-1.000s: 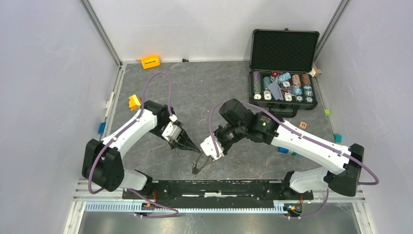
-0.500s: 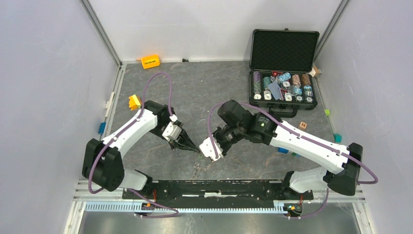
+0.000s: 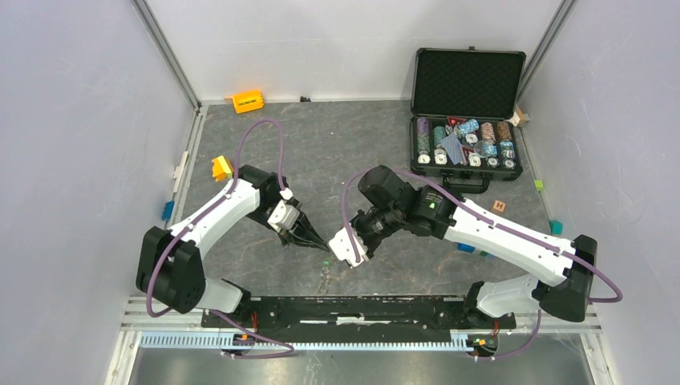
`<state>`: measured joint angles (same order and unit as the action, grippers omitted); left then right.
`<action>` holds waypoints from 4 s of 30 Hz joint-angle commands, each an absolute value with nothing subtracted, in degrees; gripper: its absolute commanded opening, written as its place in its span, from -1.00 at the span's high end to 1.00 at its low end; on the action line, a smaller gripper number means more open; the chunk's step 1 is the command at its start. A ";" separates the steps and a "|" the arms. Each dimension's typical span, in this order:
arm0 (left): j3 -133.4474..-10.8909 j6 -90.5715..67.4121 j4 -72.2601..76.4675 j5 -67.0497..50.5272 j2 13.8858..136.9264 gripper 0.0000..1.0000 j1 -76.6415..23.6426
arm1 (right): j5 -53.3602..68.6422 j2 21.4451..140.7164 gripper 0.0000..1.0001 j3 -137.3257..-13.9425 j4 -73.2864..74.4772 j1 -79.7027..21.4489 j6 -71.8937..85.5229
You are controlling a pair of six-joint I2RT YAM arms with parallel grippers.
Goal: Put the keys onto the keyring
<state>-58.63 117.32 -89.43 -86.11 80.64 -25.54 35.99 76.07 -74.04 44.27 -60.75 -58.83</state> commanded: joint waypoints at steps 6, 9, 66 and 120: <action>-59.01 141.33 -94.27 -89.52 81.39 0.95 -25.82 | 38.15 75.95 1.00 -76.97 44.57 -61.11 -59.89; -58.84 141.39 -94.25 -89.36 81.49 0.96 -25.83 | 38.14 76.22 1.00 -77.43 44.55 -61.16 -59.72; -58.45 143.48 -94.24 -83.13 79.46 0.96 -28.52 | 37.44 82.28 1.00 -79.97 43.42 -61.16 -59.16; -61.52 139.62 -94.27 -85.49 78.92 0.96 -28.90 | 31.38 82.90 1.00 -75.64 38.52 -61.17 -55.45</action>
<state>-59.29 117.32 -88.42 -78.04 80.95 -28.10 36.80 83.50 -77.23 43.59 -61.47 -56.10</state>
